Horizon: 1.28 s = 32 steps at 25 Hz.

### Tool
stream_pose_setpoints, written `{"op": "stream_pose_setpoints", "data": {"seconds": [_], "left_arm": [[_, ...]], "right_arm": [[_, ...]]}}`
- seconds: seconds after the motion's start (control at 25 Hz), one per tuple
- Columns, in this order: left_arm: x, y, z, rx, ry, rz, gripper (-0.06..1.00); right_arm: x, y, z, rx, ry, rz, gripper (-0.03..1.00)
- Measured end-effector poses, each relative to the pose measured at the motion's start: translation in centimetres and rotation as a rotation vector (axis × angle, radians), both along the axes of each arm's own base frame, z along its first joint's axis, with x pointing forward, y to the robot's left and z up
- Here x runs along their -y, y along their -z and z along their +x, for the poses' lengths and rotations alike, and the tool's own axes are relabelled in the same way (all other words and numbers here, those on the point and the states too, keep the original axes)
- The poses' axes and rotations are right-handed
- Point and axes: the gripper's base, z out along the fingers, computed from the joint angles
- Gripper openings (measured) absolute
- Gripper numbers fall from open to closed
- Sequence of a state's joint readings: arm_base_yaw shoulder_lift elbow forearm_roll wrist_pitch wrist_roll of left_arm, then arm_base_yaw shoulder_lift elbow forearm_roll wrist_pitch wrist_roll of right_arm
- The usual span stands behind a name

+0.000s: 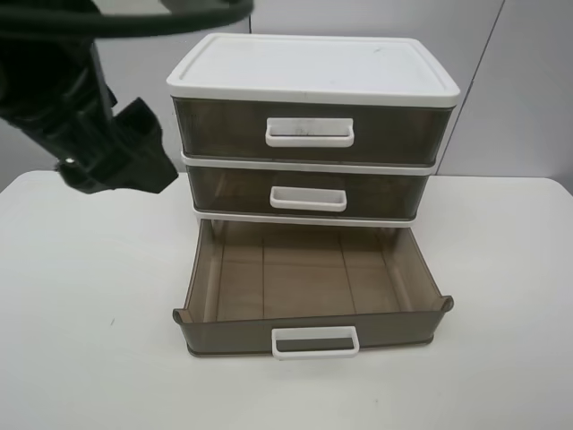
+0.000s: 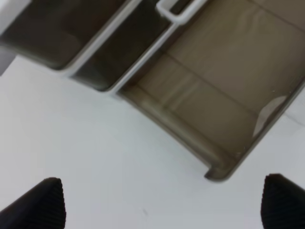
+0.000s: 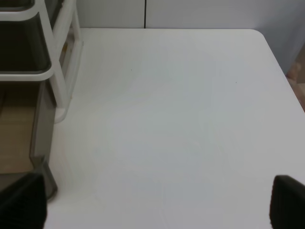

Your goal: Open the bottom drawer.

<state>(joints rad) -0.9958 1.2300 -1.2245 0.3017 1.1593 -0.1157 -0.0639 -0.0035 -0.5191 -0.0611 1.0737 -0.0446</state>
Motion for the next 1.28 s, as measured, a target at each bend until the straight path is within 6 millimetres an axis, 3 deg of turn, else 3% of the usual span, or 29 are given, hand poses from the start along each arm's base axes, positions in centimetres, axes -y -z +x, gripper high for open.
{"op": "stream_pose_setpoints", "data": {"seconds": [0.44, 0.64, 0.96, 1.28], "left_arm": [[-6.6, 2.3, -5.5, -0.16, -0.136, -0.126, 0.78], [-10.3, 4.8, -7.1, -0.184, -0.247, -0.18, 0.78], [-14.5, 8.5, -8.6, -0.08, -0.365, -0.294, 0.78], [-16.6, 9.1, -11.2, 0.084, -0.506, -0.412, 0.78]], "right_arm": [[0.0, 0.0, 0.0, 0.0, 0.0, 0.0, 0.83], [0.0, 0.0, 0.0, 0.0, 0.0, 0.0, 0.83], [0.0, 0.0, 0.0, 0.0, 0.0, 0.0, 0.83], [0.0, 0.0, 0.0, 0.0, 0.0, 0.0, 0.83]]}}
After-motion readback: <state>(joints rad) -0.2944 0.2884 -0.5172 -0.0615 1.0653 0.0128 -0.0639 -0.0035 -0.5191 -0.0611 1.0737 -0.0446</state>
